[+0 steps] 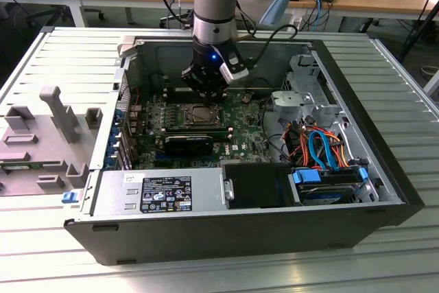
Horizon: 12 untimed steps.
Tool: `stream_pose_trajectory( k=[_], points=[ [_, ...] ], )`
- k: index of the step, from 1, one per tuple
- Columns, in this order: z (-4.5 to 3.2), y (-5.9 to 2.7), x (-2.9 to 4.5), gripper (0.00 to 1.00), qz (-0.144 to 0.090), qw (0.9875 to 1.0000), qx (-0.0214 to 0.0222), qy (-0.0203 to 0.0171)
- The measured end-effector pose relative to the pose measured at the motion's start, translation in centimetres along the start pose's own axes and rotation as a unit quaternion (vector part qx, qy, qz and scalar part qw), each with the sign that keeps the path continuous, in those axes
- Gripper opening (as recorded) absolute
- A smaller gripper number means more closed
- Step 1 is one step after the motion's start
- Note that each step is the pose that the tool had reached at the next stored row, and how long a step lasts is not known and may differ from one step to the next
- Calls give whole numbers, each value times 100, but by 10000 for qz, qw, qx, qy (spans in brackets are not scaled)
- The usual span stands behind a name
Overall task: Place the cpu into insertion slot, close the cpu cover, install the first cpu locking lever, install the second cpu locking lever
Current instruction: 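Install the first cpu locking lever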
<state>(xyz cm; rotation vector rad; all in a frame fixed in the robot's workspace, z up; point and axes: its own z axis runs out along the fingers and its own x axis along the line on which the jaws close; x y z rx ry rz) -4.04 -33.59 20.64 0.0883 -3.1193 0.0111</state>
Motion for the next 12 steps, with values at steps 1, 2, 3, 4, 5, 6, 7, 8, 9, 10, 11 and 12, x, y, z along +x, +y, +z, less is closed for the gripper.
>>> stream_pose_trajectory(
  k=[1, 2, 3, 4, 5, 6, 7, 8, 9, 10, 11, 12],
  points=[
    [1, -6, -3, 11, 0, 10000, 0, 0],
    [1, -12, -6, 11, 0, 10000, 0, 1],
    [1, -19, -9, 11, 0, 10000, 0, 1],
    [2, -27, -11, 11, 0, 10000, 0, 1],
    [2, -37, -13, 11, 0, 10000, -1, 2],
    [3, -43, -15, 11, 0, 10000, 0, 2],
    [4, -50, -19, 11, 0, 10000, -1, 3],
    [4, -54, -22, 11, 0, 10000, 0, 4],
    [5, -58, -26, 11, 0, 10000, 0, 5],
    [6, -60, -30, 11, 0, 10000, 0, 7],
    [9, -64, -35, 11, 0, 10000, 0, 8],
    [11, -65, -38, 11, 0, 10000, 0, 9]
  ],
)
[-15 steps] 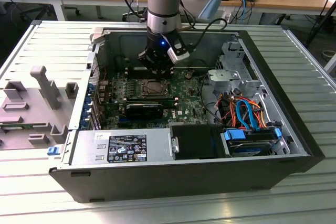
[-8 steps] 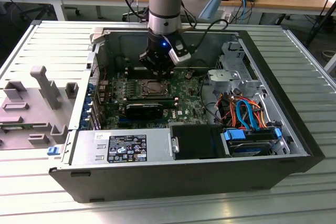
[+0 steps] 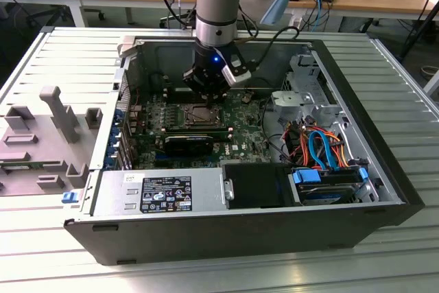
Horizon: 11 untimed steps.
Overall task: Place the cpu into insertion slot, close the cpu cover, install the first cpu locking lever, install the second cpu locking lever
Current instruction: 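Install the first cpu locking lever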
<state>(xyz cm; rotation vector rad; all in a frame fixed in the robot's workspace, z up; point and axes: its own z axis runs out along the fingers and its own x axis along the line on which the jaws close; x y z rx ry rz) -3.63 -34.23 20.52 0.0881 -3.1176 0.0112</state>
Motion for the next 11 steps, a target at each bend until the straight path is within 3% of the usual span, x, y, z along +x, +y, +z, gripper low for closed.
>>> stream_pose_trajectory(
  k=[6, 11],
  points=[
    [16, -5, -18, 11, 0, 10000, 3, 3],
    [23, -5, -39, 11, 1, 10000, 36, 3]
  ],
)
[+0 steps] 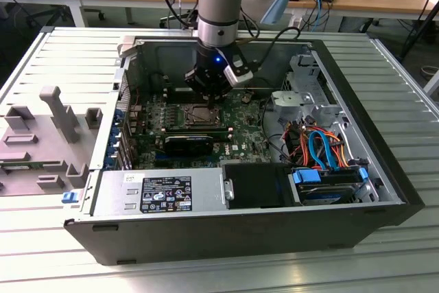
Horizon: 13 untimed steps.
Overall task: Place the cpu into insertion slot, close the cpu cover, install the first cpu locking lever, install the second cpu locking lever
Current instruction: 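Install the first cpu locking lever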
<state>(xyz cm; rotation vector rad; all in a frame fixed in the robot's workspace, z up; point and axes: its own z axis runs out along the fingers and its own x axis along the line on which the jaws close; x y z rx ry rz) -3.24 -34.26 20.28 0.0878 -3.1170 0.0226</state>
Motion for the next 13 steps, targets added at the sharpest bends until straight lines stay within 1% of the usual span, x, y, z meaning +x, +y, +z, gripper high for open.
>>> stream_pose_trajectory(
  k=[1, 3, 6, 13],
  points=[
    [1, 1, -3, 11, 0, 10000, 14, 0],
    [1, 1, -12, 11, 0, 10000, 55, 3],
    [-1, 4, -23, 11, 2, 10000, 92, 7],
    [-1, 30, -27, 11, 1, 9999, 101, 7]
  ],
)
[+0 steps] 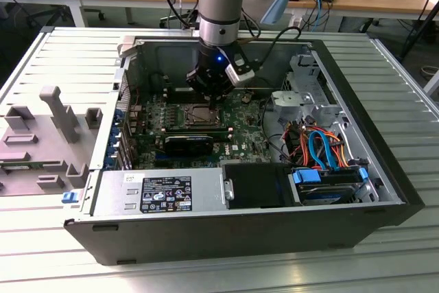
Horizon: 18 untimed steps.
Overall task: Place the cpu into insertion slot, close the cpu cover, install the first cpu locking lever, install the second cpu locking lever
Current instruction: 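Install the first cpu locking lever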
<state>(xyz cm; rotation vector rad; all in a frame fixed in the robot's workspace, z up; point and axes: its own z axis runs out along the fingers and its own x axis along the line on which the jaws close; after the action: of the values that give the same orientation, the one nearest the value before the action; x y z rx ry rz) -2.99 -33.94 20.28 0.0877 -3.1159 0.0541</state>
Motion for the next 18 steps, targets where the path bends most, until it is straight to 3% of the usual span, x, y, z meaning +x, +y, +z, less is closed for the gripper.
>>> stream_pose_trajectory(
  k=[4, 9, 13, 18],
  points=[
    [2, 7, 7, 11, 0, 10000, 0, -3],
    [5, 14, 108, 11, 2, 10000, 2, -18],
    [7, 19, 209, 11, 3, 10000, 5, -40],
    [10, 33, 391, 11, 4, 10000, 12, -84]
  ],
)
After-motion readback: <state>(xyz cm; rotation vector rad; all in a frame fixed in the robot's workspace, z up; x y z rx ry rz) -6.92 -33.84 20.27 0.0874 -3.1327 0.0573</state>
